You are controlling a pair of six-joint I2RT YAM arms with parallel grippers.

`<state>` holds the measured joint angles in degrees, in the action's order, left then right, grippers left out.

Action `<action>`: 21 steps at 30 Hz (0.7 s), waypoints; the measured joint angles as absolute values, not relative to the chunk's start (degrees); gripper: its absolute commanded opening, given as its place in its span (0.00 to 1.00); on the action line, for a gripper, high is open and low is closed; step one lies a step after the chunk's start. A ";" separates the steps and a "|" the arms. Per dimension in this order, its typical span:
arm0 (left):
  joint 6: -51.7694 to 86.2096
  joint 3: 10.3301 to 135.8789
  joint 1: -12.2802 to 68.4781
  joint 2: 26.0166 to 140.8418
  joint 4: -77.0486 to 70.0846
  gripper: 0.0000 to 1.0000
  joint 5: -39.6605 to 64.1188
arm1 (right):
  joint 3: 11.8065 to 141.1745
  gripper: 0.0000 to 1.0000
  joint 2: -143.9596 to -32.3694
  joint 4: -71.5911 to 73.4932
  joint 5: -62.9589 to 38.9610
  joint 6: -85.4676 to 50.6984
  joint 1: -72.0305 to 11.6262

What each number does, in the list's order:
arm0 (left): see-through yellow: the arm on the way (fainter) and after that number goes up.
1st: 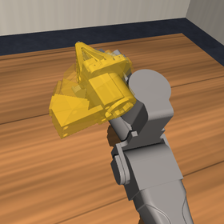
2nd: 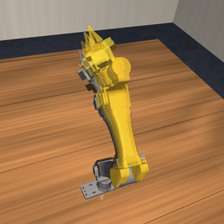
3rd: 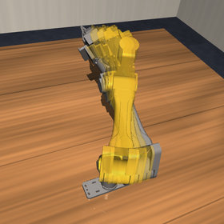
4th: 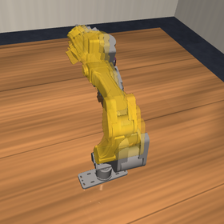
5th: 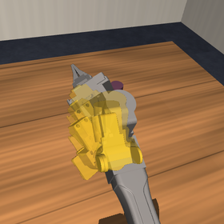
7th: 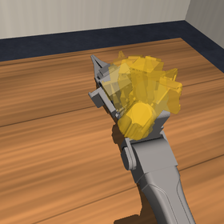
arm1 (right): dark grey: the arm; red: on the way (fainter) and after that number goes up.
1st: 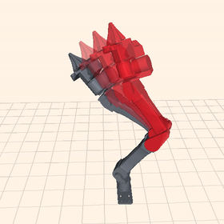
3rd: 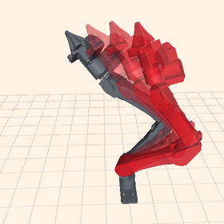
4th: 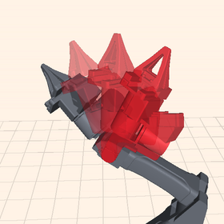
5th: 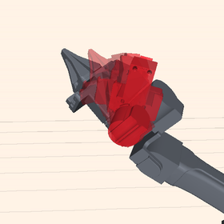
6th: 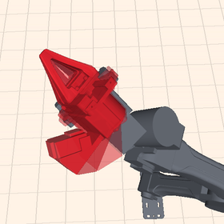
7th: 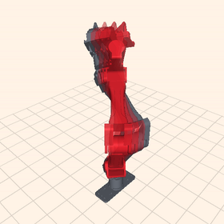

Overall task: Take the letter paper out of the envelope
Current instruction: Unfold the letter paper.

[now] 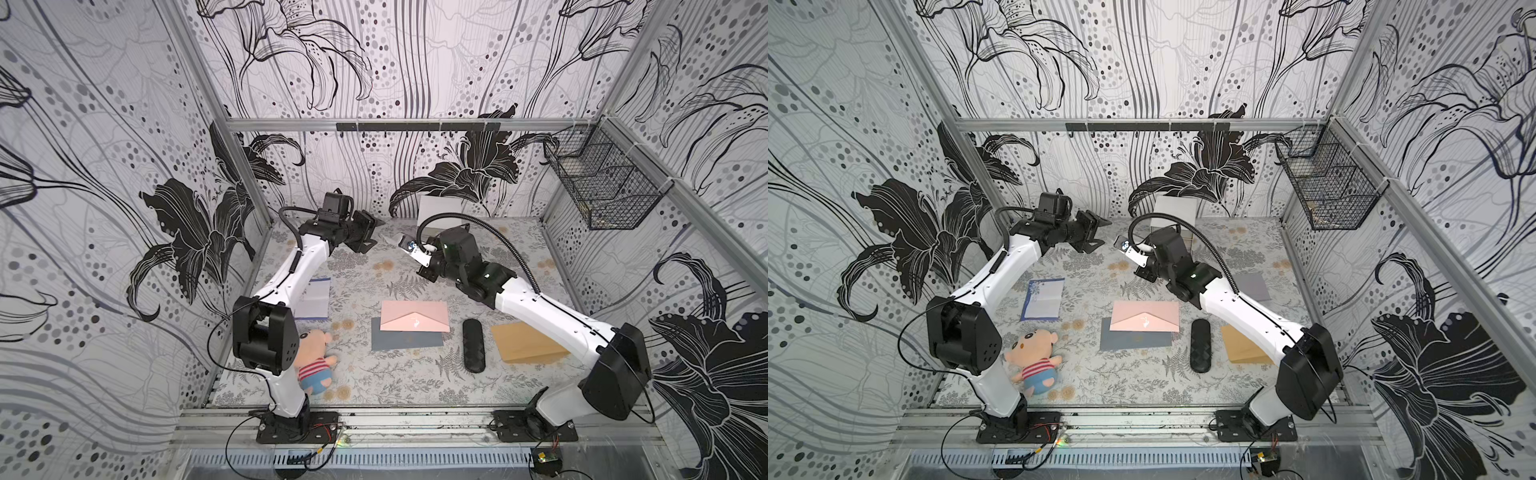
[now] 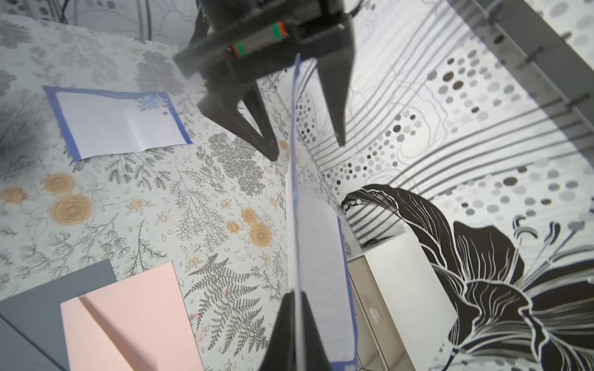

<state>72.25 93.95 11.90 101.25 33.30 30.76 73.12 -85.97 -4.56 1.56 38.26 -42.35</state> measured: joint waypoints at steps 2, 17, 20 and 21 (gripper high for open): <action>72.18 92.99 11.90 101.03 34.11 0.67 31.99 | 71.94 0.00 -85.38 -3.38 2.04 41.19 -43.27; 74.96 86.91 12.53 100.97 31.70 0.40 39.16 | 71.33 0.00 -85.03 -1.61 2.90 45.12 -44.40; 75.99 86.56 12.82 100.95 30.15 0.30 39.29 | 71.33 0.00 -85.03 -1.61 2.90 45.15 -44.40; 76.38 86.41 12.82 100.95 29.56 0.28 39.33 | 71.31 0.00 -85.03 -1.61 2.90 45.15 -44.40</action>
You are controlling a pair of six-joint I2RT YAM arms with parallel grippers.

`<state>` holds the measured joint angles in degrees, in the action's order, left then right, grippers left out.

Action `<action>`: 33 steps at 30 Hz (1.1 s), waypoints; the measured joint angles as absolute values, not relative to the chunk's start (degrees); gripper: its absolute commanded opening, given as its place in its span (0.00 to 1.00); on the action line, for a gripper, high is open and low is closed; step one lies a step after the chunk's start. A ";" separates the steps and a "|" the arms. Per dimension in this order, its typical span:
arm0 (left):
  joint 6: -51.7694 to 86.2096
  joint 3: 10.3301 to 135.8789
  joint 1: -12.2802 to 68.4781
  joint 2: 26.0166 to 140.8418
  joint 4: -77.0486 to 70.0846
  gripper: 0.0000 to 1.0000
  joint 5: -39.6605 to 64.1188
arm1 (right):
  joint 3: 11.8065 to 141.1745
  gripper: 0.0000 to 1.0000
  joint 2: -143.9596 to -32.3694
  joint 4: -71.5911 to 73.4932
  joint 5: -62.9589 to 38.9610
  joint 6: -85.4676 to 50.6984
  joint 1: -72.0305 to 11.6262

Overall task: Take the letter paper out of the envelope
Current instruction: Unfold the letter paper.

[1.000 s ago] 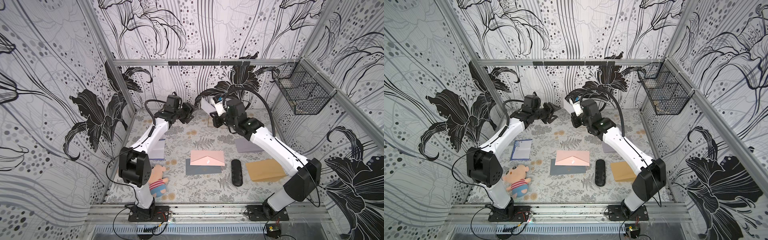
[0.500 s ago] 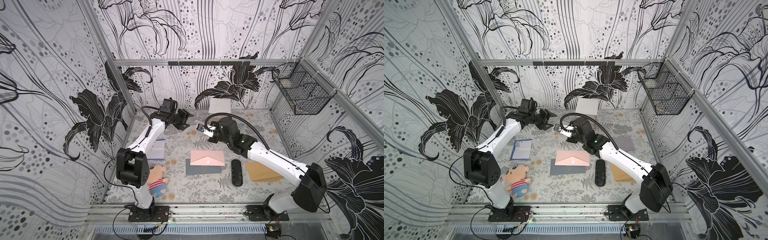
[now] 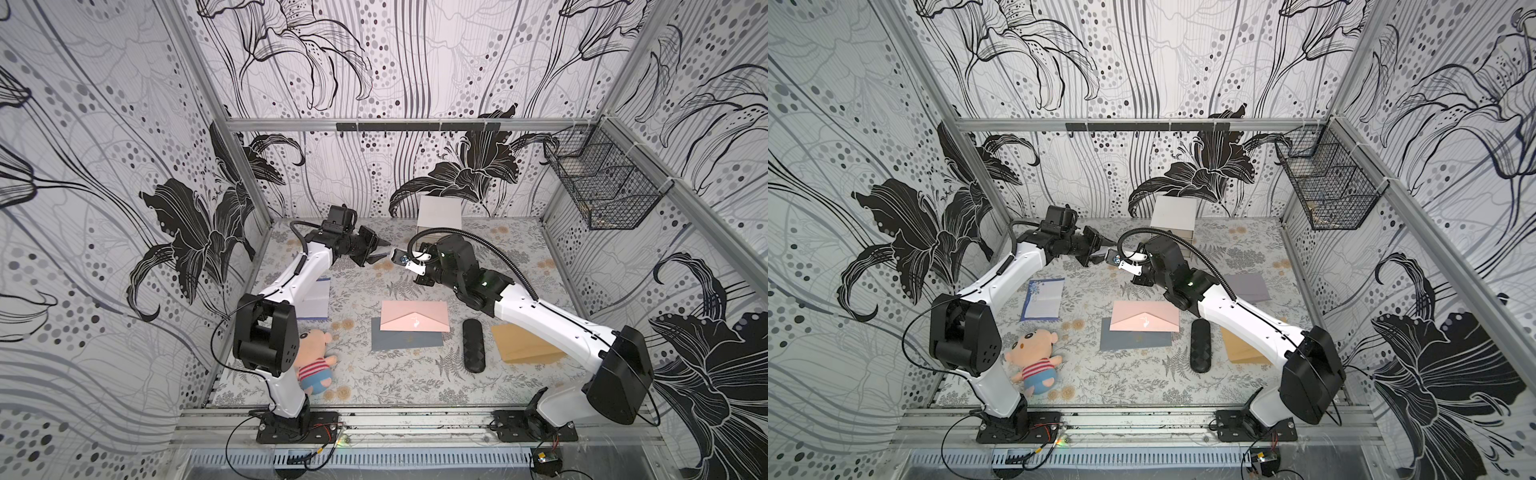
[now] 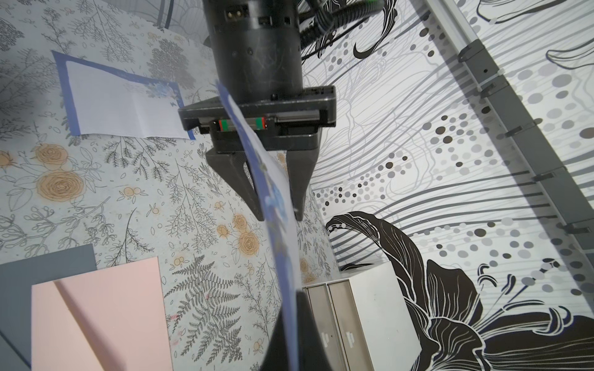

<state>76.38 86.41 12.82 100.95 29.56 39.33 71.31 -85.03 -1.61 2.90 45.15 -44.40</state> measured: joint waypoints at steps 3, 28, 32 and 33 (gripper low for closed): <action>77.36 85.56 12.82 100.86 27.77 0.21 39.53 | 71.00 0.00 -85.03 -1.45 2.87 45.15 -44.40; 80.34 83.05 12.82 99.50 22.31 0.00 40.60 | 69.10 0.23 -84.64 -2.04 2.83 44.23 -44.47; 78.98 83.11 12.69 98.70 22.17 0.00 40.05 | 70.02 0.44 -84.14 -5.67 2.17 39.11 -44.47; 78.22 83.29 12.40 98.56 22.20 0.00 39.79 | 70.46 0.49 -83.90 -6.79 1.93 37.08 -44.47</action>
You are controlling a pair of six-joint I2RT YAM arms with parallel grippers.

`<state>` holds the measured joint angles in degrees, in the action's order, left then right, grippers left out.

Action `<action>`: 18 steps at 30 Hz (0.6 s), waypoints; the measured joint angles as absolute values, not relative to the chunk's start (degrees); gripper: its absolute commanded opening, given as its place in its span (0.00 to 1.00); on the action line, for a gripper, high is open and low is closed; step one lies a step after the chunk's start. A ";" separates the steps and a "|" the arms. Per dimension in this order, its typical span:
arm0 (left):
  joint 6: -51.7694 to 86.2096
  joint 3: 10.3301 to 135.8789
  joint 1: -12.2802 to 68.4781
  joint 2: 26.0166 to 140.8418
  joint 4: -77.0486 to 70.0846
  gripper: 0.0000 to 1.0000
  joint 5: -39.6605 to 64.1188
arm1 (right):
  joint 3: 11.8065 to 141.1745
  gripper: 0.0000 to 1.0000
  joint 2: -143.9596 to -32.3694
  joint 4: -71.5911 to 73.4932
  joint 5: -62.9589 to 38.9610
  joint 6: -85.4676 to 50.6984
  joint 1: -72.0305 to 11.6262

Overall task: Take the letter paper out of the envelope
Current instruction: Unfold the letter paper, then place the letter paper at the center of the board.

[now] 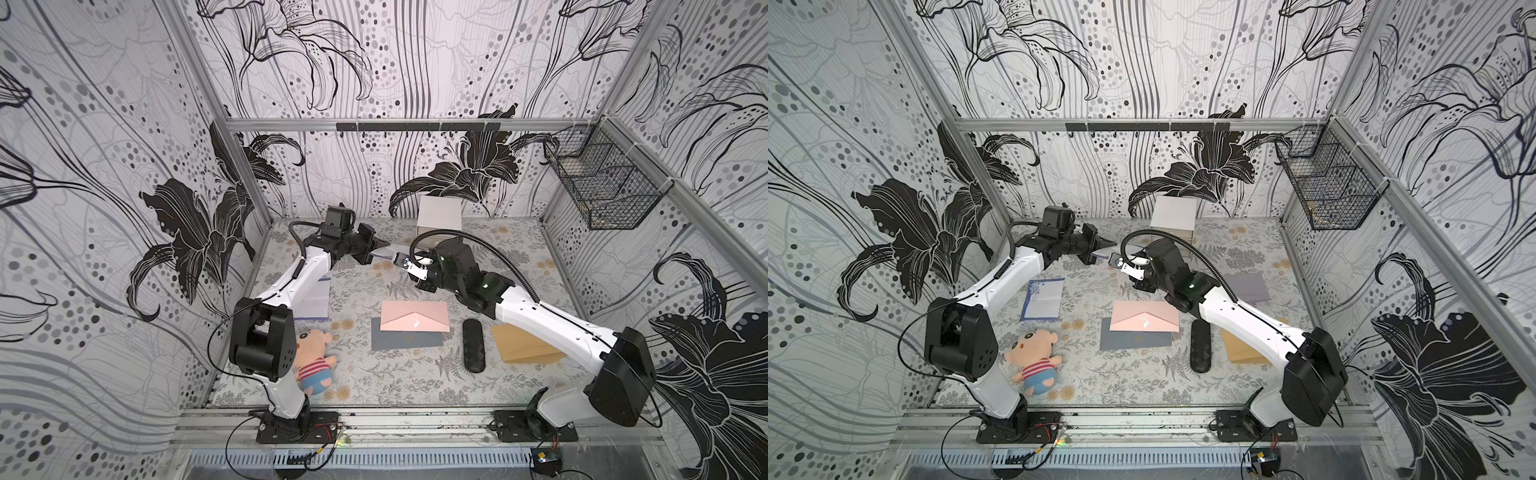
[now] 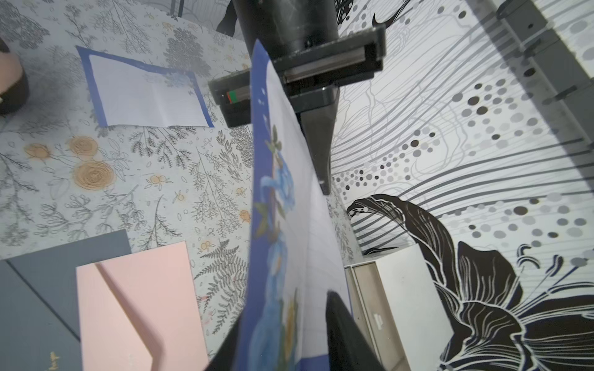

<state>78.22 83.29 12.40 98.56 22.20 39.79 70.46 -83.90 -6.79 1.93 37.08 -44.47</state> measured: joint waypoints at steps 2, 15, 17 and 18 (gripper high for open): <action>76.14 83.61 12.16 98.30 22.20 0.00 38.89 | 70.85 0.58 -82.85 -8.23 1.45 32.38 -44.47; 49.41 63.37 8.25 84.79 15.86 0.00 20.10 | 63.55 0.72 -68.90 -8.64 -0.78 -4.01 -41.78; 46.59 58.50 8.25 84.82 13.80 0.00 17.43 | 62.65 0.70 -69.30 -9.15 -2.22 -7.90 -40.38; 45.41 56.90 8.25 85.52 13.13 0.00 16.45 | 62.28 0.70 -69.41 -9.50 -3.05 -9.72 -39.68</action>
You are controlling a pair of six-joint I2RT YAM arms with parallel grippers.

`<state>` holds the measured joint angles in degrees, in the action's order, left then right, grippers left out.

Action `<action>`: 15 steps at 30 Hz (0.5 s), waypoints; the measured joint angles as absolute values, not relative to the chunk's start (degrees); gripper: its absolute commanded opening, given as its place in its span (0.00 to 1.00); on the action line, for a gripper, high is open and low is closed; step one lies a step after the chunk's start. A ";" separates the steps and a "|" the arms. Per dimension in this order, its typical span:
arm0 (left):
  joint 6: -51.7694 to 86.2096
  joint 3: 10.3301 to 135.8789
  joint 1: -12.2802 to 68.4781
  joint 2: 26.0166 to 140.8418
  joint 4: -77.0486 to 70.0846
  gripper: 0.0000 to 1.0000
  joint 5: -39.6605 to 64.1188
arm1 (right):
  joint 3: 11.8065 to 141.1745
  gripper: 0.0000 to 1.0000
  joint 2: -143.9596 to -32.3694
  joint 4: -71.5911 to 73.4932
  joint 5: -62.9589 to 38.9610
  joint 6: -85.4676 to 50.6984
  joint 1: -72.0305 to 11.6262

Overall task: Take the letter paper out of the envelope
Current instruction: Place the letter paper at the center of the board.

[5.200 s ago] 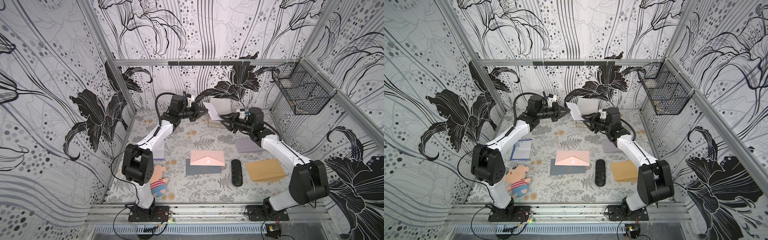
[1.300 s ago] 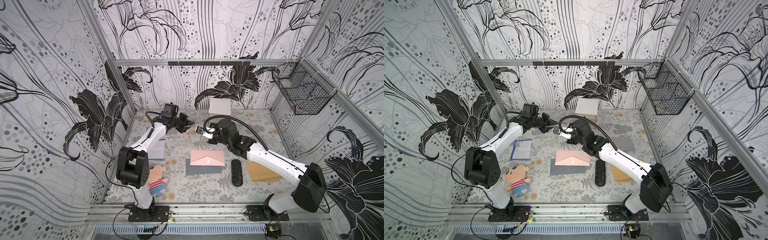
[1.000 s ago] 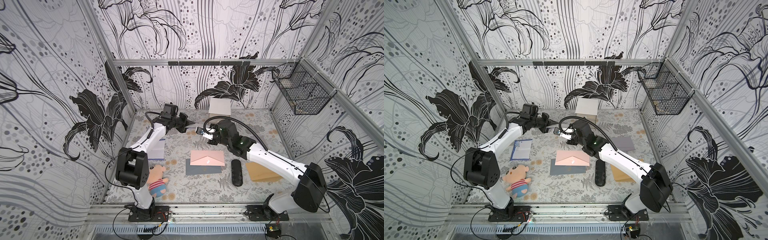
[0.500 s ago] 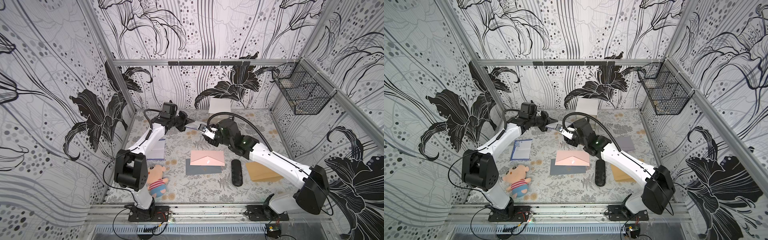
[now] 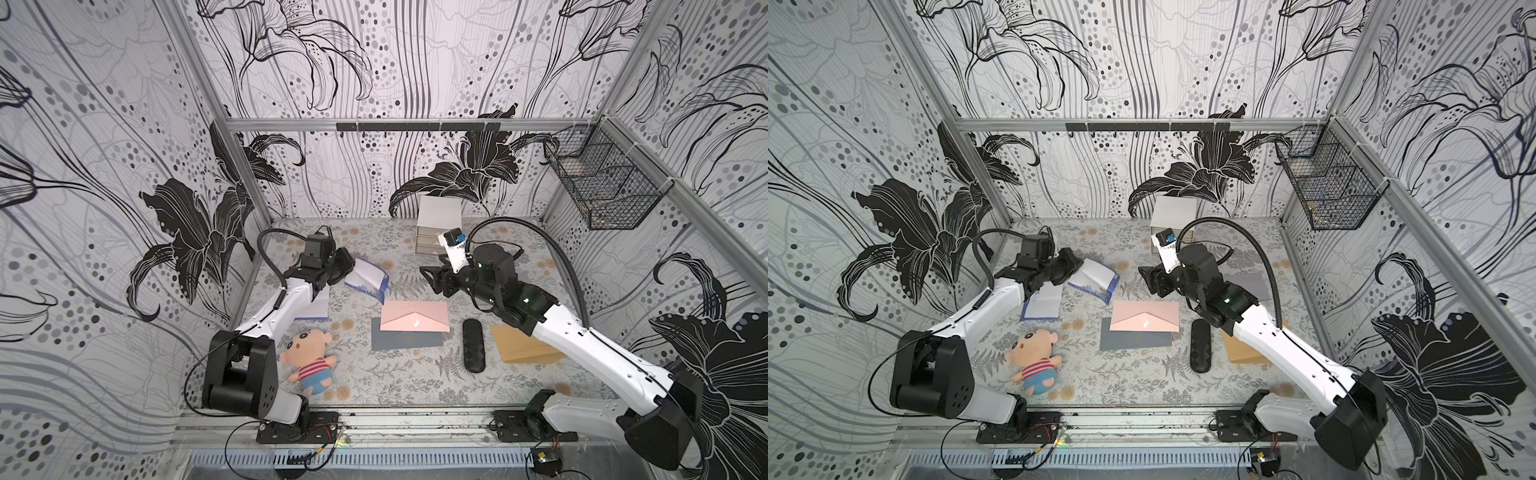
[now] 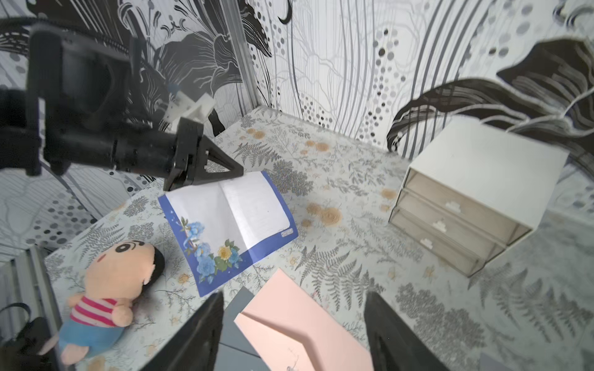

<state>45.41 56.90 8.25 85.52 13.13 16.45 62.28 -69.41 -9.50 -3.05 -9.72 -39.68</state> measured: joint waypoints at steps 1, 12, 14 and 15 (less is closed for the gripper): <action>44.07 55.59 8.25 86.59 12.29 0.00 15.42 | 61.84 0.69 -69.43 -9.54 -3.88 -11.33 -39.05; 36.49 50.28 8.25 89.38 6.07 0.00 4.08 | 61.25 0.68 -70.04 -9.69 -10.41 -18.46 -36.80; 36.01 49.30 8.25 89.38 5.48 0.00 2.04 | 61.14 0.68 -70.35 -9.69 -11.09 -18.90 -36.60; 35.88 48.64 8.25 89.38 5.15 0.00 0.84 | 61.01 0.68 -70.46 -9.69 -11.38 -19.07 -36.45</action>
